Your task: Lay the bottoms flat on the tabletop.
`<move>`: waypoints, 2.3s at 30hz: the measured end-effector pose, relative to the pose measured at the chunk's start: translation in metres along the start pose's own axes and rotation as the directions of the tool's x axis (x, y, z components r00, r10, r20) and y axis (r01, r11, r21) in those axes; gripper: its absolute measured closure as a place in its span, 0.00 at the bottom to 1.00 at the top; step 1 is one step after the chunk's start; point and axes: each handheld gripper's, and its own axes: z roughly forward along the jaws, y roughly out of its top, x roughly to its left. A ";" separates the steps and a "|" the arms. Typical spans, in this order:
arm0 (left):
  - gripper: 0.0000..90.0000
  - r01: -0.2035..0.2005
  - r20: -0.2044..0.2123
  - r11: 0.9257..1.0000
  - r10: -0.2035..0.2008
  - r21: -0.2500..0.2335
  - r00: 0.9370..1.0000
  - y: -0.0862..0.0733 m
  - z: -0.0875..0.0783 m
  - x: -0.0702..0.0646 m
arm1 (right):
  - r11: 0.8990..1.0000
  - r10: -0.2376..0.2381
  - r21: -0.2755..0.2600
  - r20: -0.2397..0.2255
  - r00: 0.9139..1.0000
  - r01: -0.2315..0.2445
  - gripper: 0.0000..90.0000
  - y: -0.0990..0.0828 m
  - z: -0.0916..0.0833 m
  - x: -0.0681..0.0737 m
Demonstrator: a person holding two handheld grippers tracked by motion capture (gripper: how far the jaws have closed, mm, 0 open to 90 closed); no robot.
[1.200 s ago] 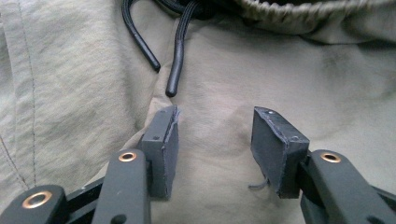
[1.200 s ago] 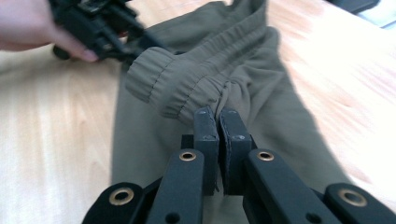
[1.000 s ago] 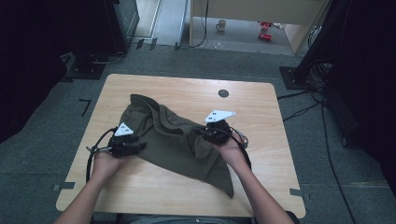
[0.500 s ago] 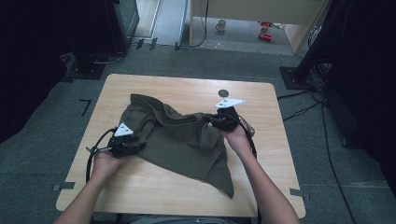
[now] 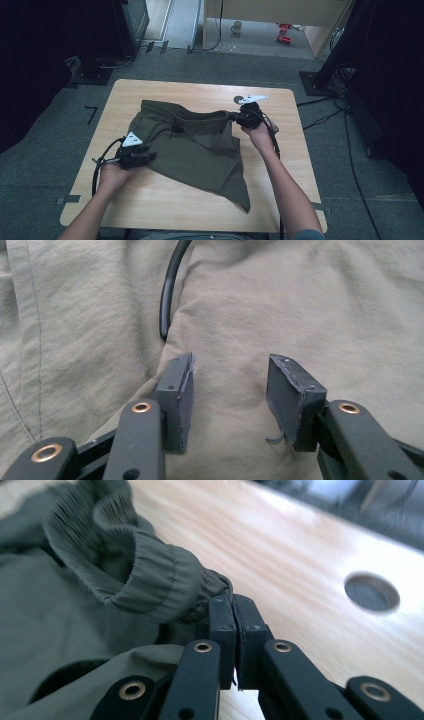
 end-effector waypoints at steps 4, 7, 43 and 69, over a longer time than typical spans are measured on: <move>0.60 0.005 0.004 1.000 -0.005 -0.005 1.000 0.000 0.000 0.001 | 0.999 0.043 -0.001 0.026 0.999 -0.043 0.98 0.000 0.008 -0.015; 0.61 0.010 0.006 1.000 -0.010 -0.005 1.000 0.000 0.000 0.001 | 0.997 0.077 -0.004 0.046 0.996 -0.077 0.99 0.002 0.016 -0.025; 0.62 0.019 0.039 1.000 -0.018 -0.008 0.999 0.010 0.004 -0.010 | 0.970 0.241 -0.079 0.223 0.945 -0.229 0.82 -0.002 0.028 -0.073; 0.59 -0.062 0.054 0.998 0.061 0.007 0.997 0.052 0.029 -0.020 | 0.990 0.139 -0.050 0.114 0.984 -0.134 0.83 -0.066 -0.034 -0.009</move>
